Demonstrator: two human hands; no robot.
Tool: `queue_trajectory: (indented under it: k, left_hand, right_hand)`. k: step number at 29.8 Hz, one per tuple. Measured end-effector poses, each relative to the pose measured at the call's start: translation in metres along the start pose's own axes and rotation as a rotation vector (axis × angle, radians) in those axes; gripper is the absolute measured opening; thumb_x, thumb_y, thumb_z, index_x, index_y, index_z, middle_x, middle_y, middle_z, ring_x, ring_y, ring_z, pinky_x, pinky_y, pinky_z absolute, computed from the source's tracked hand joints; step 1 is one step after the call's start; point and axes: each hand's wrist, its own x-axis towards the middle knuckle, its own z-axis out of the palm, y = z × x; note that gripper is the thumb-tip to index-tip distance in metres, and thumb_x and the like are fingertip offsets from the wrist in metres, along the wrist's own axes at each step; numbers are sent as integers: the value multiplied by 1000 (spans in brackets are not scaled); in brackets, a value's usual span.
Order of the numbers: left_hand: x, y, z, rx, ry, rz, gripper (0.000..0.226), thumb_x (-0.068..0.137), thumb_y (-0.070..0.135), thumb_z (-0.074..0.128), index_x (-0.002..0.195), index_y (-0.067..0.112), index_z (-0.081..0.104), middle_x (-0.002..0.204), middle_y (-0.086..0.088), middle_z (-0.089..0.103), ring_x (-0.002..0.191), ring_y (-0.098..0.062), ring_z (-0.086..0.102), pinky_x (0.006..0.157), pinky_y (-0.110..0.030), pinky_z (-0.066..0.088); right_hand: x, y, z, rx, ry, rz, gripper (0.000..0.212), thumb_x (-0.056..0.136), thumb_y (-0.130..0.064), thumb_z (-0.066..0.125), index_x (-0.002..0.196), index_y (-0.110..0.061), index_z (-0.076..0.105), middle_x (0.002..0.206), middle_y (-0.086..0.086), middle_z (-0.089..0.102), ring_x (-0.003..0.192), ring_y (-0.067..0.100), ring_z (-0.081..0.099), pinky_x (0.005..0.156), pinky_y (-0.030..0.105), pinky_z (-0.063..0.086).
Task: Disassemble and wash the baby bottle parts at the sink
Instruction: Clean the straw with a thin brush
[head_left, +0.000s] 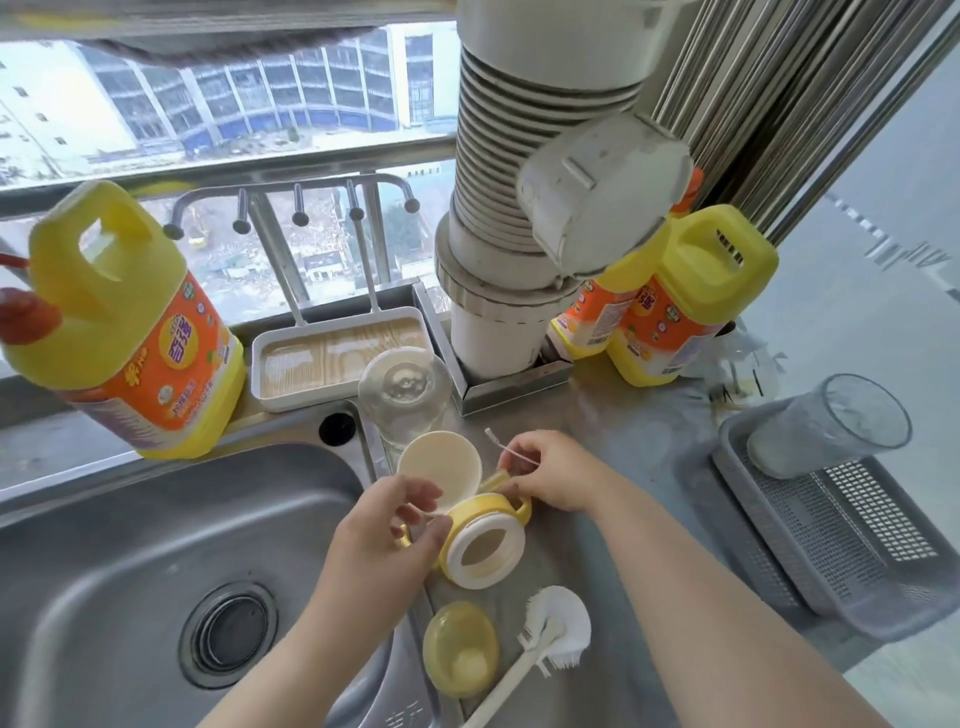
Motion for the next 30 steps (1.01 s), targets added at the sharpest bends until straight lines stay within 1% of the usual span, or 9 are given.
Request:
queue_trajectory:
  k: [3, 7, 10, 12, 15, 19, 24, 27, 30]
  left_hand:
    - [1, 1, -1, -6, -6, -14, 20, 79, 9, 70, 88, 25, 63, 87, 4, 64, 78, -7, 57, 67, -13, 44]
    - [2, 5, -1, -22, -20, -35, 20, 79, 10, 70, 88, 26, 63, 86, 3, 64, 77, -8, 57, 68, -15, 45]
    - [2, 11, -2, -36, -39, -39, 19, 80, 12, 70, 89, 27, 63, 86, 6, 64, 75, -9, 57, 71, -22, 47]
    - [2, 19, -3, -43, -60, -19, 19, 81, 14, 70, 87, 30, 62, 86, 10, 63, 77, -5, 56, 71, -20, 45]
    - [2, 41, -7, -22, -105, 101, 25, 83, 16, 68, 86, 39, 58, 91, 25, 59, 87, 8, 52, 73, -7, 39]
    - [-2, 74, -21, 97, -179, 300, 27, 89, 28, 58, 94, 53, 49, 105, 37, 50, 108, 17, 41, 86, -6, 35]
    - [-13, 88, -64, 36, -220, 375, 15, 92, 26, 55, 92, 39, 63, 87, 17, 65, 88, 3, 58, 74, -10, 41]
    - [-22, 86, -99, 41, -228, 445, 16, 93, 34, 50, 98, 38, 64, 91, 15, 65, 91, -1, 58, 78, -13, 43]
    - [-33, 87, -140, 83, -194, 502, 17, 94, 30, 49, 96, 40, 62, 89, 19, 57, 87, 1, 55, 75, -10, 39]
  right_hand:
    - [-8, 6, -10, 154, 31, -11, 11, 79, -20, 72, 86, -23, 63, 80, -5, 62, 77, 10, 57, 68, 24, 48]
    - [-20, 16, -15, 338, 120, -14, 8, 78, -18, 71, 81, -22, 65, 83, 4, 68, 82, 19, 63, 78, 30, 53]
    - [-40, 14, -21, 401, 267, -73, 5, 81, -14, 69, 82, -17, 66, 73, -2, 60, 71, 12, 53, 68, 21, 47]
    - [-59, 7, -27, 424, 344, -139, 5, 80, -13, 70, 81, -17, 67, 65, -11, 56, 64, 7, 46, 62, 18, 41]
    - [-89, -14, -31, 434, 393, -230, 5, 80, -14, 71, 81, -18, 67, 58, -17, 52, 55, 8, 35, 53, 14, 31]
    - [-120, -56, -22, 435, 348, -320, 8, 79, -15, 73, 80, -20, 66, 59, -15, 52, 59, 17, 27, 52, 20, 24]
    - [-147, -115, -2, 386, 295, -324, 13, 73, -27, 77, 76, -22, 66, 59, -12, 53, 60, 15, 41, 60, 27, 36]
    - [-165, -152, 8, 313, 293, -327, 24, 63, -42, 70, 82, -27, 67, 70, -5, 64, 68, 17, 57, 73, 39, 49]
    - [-184, -188, 14, 177, 328, -346, 19, 76, -47, 60, 89, -34, 63, 81, -4, 70, 81, 21, 64, 81, 40, 51]
